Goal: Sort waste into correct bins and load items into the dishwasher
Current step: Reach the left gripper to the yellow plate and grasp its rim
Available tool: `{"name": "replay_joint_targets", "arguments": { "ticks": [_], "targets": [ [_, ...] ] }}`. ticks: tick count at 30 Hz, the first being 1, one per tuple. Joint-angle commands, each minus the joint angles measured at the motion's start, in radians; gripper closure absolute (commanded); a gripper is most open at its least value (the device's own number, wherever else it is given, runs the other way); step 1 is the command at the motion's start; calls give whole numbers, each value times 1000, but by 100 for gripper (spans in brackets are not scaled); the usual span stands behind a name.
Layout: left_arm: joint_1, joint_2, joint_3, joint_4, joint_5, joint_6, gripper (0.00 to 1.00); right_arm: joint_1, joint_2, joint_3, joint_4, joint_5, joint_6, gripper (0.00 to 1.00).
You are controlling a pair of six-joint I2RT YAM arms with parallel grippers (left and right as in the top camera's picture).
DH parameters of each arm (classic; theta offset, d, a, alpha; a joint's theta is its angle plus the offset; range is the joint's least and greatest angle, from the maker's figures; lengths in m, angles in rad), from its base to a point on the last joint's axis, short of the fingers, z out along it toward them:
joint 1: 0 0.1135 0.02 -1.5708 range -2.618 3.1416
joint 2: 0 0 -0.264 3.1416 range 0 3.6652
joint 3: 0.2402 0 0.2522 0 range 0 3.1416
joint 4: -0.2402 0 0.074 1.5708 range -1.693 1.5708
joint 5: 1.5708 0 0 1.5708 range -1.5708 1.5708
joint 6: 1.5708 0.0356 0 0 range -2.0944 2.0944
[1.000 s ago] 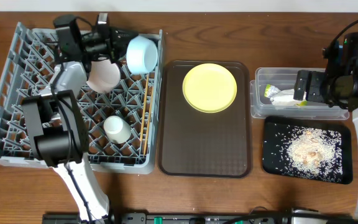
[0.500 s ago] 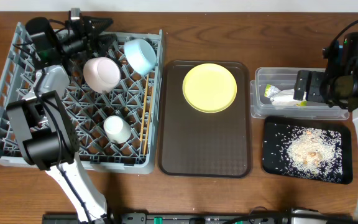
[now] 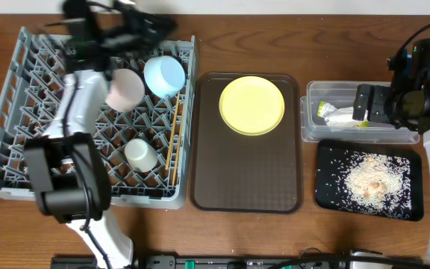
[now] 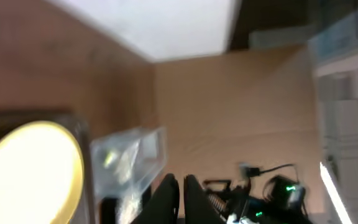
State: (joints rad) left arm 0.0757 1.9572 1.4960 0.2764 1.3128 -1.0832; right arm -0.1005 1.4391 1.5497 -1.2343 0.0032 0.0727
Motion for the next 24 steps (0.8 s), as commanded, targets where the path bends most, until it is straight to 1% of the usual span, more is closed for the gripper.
{"name": "replay_joint_targets", "arguments": {
  "ticks": [1, 2, 3, 5, 8, 10, 11, 12, 13, 16, 17, 20, 22, 24],
  "targets": [
    [-113, 5, -6, -169, -137, 280, 93, -10, 1, 2, 0, 0, 13, 1],
    [-143, -1, -6, -229, -188, 333, 92, -10, 1, 2, 0, 0, 13, 1],
    [-194, -14, -6, -329, -290, 416, 92, -10, 1, 2, 0, 0, 13, 1],
    [-269, -40, -6, -462, -465, 523, 92, -10, 1, 2, 0, 0, 13, 1],
    [-394, -81, -6, -604, -715, 642, 92, -10, 1, 2, 0, 0, 13, 1],
    [-474, -97, -6, -662, -836, 686, 91, -10, 1, 2, 0, 0, 13, 1],
    [-518, -103, -6, -686, -893, 703, 90, -10, 1, 2, 0, 0, 13, 1],
    [-563, -104, -6, -707, -948, 721, 85, -10, 1, 2, 0, 0, 13, 1],
    [-632, -102, -6, -735, -1033, 745, 71, -10, 1, 2, 0, 0, 13, 1],
    [-748, -86, -6, -762, -1186, 771, 58, -10, 1, 2, 0, 0, 13, 1],
    [-814, -74, -6, -761, -1255, 788, 53, -10, 1, 2, 0, 0, 13, 1],
    [-911, -52, -6, -751, -1399, 795, 51, -10, 1, 2, 0, 0, 13, 1],
    [-932, -36, -6, -746, -1453, 795, 51, -10, 1, 2, 0, 0, 13, 1],
    [-937, -18, -6, -734, -1469, 795, 51, -10, 1, 2, 0, 0, 13, 1]
  ]
}}
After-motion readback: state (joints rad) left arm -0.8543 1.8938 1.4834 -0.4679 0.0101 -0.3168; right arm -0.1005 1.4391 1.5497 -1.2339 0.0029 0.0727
